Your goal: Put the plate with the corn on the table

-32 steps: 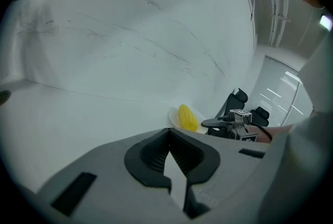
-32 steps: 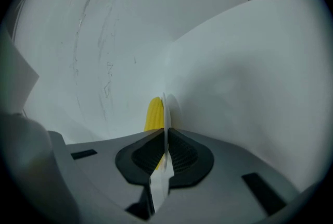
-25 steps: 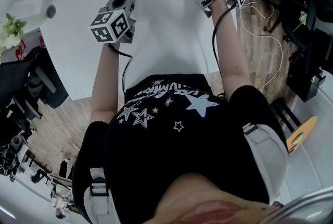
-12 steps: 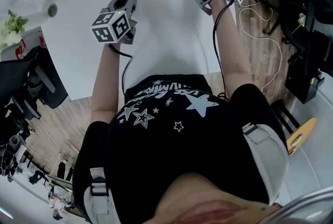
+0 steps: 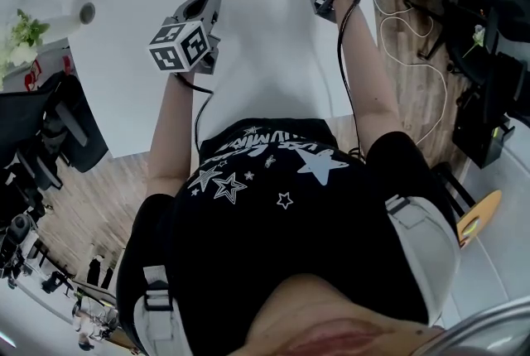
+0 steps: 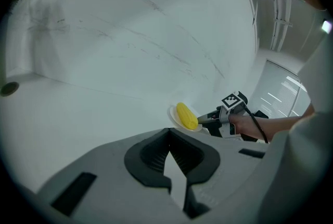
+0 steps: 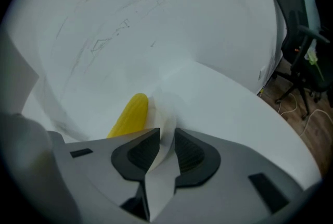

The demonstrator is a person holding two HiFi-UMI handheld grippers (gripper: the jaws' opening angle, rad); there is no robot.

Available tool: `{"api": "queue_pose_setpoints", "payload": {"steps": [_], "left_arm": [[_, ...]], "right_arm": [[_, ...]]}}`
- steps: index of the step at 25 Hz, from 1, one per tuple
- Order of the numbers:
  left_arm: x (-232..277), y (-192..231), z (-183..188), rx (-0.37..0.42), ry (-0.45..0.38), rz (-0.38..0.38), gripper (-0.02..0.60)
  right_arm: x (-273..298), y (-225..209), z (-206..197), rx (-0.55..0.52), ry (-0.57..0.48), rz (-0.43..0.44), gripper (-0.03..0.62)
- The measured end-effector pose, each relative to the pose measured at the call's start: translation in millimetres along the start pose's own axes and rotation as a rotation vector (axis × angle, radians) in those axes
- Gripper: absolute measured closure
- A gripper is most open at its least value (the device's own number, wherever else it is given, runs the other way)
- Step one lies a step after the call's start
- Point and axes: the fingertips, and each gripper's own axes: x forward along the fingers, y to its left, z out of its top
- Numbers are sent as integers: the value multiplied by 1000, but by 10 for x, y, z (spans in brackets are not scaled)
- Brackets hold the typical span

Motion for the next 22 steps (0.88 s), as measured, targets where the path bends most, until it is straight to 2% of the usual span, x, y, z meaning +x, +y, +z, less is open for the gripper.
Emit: {"api": "queue_pose_setpoints", "payload": {"steps": [14, 22], "left_arm": [[-392, 106, -53, -18, -23, 10, 575], [-850, 186, -98, -7, -41, -13, 575]], "right_arm": [[-220, -43, -140, 2, -25, -54, 508], [-616, 246, -319, -28, -70, -39, 508]]}}
